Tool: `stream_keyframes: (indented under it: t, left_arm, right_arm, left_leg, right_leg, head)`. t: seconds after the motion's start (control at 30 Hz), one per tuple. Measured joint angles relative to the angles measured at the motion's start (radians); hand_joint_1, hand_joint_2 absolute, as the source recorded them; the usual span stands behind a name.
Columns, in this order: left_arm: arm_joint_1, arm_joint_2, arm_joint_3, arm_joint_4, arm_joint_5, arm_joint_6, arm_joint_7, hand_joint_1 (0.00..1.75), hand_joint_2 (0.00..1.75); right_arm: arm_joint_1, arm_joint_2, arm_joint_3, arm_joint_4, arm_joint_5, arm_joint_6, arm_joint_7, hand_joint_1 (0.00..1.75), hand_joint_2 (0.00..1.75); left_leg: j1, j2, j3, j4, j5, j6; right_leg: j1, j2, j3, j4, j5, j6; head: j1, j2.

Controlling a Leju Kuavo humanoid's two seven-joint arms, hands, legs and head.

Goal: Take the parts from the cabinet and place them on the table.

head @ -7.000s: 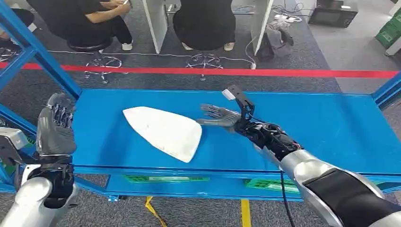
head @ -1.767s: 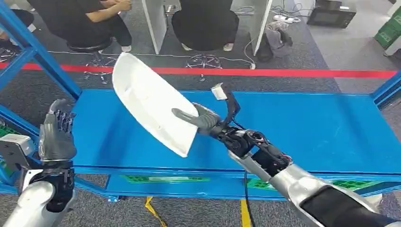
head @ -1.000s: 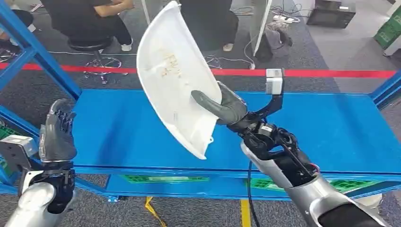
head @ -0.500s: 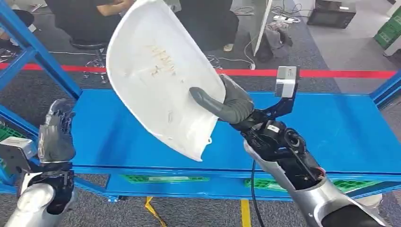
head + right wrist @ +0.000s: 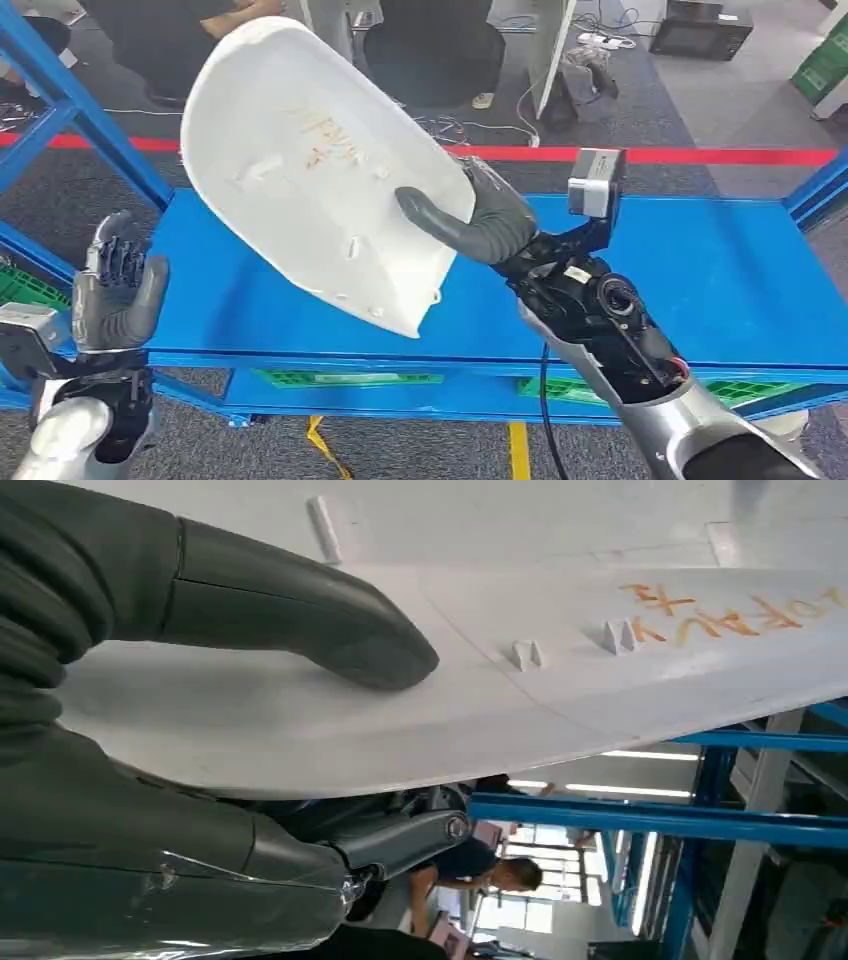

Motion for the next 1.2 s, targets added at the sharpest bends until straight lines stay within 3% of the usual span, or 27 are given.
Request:
stream_keyframes:
  t: [1.0, 1.2]
  left_arm:
    - [0.001, 0.0, 0.005, -0.037, -0.013, 0.024, 0.012, 0.0, 1.75]
    - [0.0, 0.002, 0.005, -0.038, -0.012, 0.024, 0.011, 0.0, 1.75]
  right_arm:
    - [0.001, -0.002, 0.0, 0.0, -0.009, -0.026, -0.016, 1.75, 1.75]
    - [0.007, -0.002, 0.0, 0.0, 0.008, -0.037, -0.019, 1.75, 1.75]
  left_leg:
    - [0.0, 0.0, 0.0, 0.0, 0.0, 0.0]
    - [-0.005, 0.0, -0.005, 0.01, -0.005, 0.007]
  right_leg:
    - [0.0, 0.0, 0.0, 0.0, 0.0, 0.0]
    - [-0.002, 0.0, 0.0, -0.001, 0.001, 0.005]
  head:
    - [0.0, 0.0]
    - [-0.003, 0.0]
